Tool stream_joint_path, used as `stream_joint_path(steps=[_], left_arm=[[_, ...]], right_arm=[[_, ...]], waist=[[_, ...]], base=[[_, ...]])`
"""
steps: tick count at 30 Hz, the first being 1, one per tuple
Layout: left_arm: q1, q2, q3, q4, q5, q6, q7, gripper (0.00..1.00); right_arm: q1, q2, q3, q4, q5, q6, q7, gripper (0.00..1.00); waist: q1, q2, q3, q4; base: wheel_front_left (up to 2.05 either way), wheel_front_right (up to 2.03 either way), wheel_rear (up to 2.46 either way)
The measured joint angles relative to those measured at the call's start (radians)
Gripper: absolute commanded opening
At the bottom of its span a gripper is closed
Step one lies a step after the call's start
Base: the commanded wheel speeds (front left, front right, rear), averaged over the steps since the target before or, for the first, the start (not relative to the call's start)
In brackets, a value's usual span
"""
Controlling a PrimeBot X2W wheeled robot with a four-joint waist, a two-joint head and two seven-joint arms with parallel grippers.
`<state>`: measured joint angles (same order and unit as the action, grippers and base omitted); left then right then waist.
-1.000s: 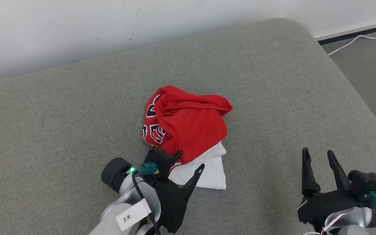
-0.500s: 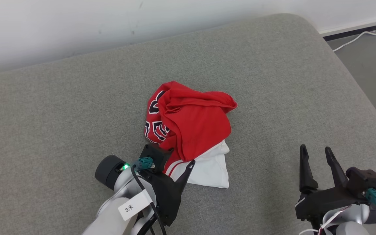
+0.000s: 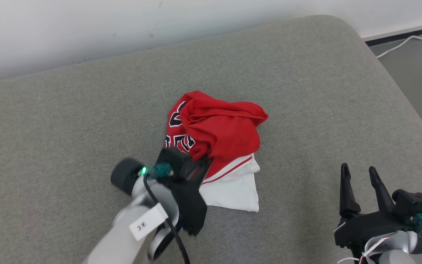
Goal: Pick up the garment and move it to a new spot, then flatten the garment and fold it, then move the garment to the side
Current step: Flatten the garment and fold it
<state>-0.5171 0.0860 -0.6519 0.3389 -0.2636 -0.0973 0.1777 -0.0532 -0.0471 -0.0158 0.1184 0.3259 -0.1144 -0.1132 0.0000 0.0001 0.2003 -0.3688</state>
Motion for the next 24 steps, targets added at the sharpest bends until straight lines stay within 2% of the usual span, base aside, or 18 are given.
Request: stream_joint_path(steps=[13, 24], left_arm=[[-0.306, -0.026, -0.006, 0.063, 0.002, -0.019, -0.032, 0.0], [-0.53, -0.05, -0.074, 0.157, 0.0, -0.027, -0.104, 0.0]], right_arm=[[-0.036, 0.001, 0.044, 0.029, 0.0, 0.0, -0.001, 1.0], [-0.041, 0.001, 0.092, 0.073, 0.0, 0.001, 0.0, 1.0]], waist=[[0.0, 0.0, -0.036, 0.022], [0.0, 0.0, -0.06, -0.036]], base=[[0.0, 0.0, 0.0], [0.0, 0.0, 0.0]])
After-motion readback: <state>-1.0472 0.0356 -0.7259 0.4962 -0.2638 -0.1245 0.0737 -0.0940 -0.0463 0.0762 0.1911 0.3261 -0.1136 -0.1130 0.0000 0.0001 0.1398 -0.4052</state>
